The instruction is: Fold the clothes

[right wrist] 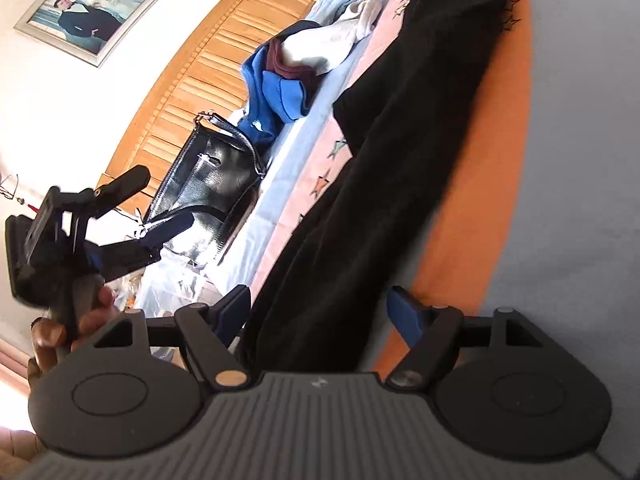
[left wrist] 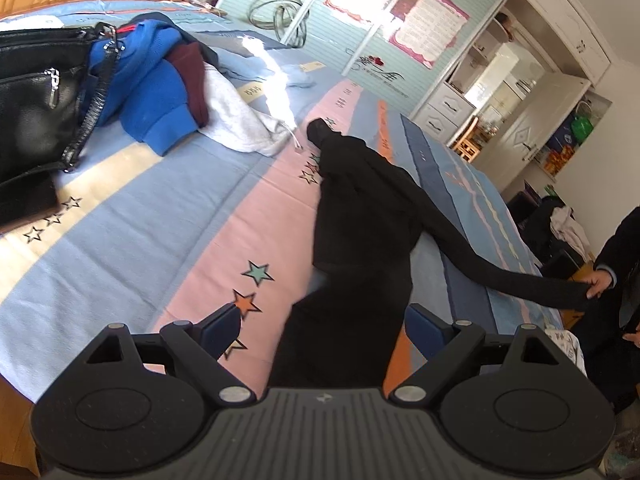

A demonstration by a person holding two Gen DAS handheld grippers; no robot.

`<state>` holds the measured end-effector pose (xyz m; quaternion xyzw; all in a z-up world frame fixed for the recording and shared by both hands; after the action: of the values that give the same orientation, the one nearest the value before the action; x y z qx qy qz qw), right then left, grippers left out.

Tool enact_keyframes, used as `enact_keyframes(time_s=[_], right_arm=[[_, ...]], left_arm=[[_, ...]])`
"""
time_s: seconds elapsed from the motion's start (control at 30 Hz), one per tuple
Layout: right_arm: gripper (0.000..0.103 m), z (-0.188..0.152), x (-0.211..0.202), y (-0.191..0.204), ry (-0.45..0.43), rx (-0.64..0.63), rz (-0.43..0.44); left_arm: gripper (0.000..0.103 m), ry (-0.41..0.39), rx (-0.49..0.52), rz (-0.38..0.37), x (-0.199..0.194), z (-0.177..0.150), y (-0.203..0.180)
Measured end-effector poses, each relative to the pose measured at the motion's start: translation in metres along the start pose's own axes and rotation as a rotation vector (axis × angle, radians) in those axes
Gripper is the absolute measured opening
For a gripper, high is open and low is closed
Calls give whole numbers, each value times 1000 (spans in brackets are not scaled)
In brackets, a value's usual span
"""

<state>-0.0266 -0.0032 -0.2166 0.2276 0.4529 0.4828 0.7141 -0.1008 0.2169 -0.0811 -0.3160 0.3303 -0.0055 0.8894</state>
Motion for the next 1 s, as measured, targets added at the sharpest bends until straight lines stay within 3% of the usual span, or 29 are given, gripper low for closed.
enact_keyframes(time_s=[0.03,0.1,0.17,0.33,0.43,0.6,0.73,0.83,0.87,0.9,0.97,1.0], right_arm=[[57,-1,3,-3,1,9,0],[21,-5,11,-11,4,35,-5],[4,-10,13,-24,-1,91,11],[5,-19,-10,-35,-53,209,151],[5,-19,-45,-39,-100,268,220],[4,-9,-142,-33,-160,165,220],[10,-16,-177,-54,-84,76,-51],[14,-26,-181,-68,-70,126,-114],[28,-27,-178,-65,-81,132,-98],[49,-28,-175,-62,-93,137,-82],[68,-29,-166,-57,-118,155,-57],[67,-28,-160,-55,-134,163,-43]], left_arm=[[90,5,1,-4,1,-1,-2],[90,12,7,-7,2,-4,-7],[90,18,13,-13,3,-5,-11],[90,23,26,-8,4,-5,-19],[91,30,33,-6,4,-7,-24],[91,67,63,-26,15,-17,-40],[91,110,92,-39,33,-34,-55],[91,131,128,-49,39,-44,-65],[91,129,149,-47,41,-47,-68],[91,128,169,-46,42,-49,-72],[92,136,198,-50,47,-54,-76],[92,145,206,-55,51,-56,-77]])
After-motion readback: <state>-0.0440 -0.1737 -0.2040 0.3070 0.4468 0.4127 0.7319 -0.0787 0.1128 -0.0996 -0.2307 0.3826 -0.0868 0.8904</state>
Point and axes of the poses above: each gripper's, at about its wrist camera, not at the fingertips, and x roughly the way its jaws point, y to its left, z to its top, the point moved 7 cm from there along x, roughly the way its jaws point, and after that the axes turned 7 degrees about -x, right-handed, at the moved point
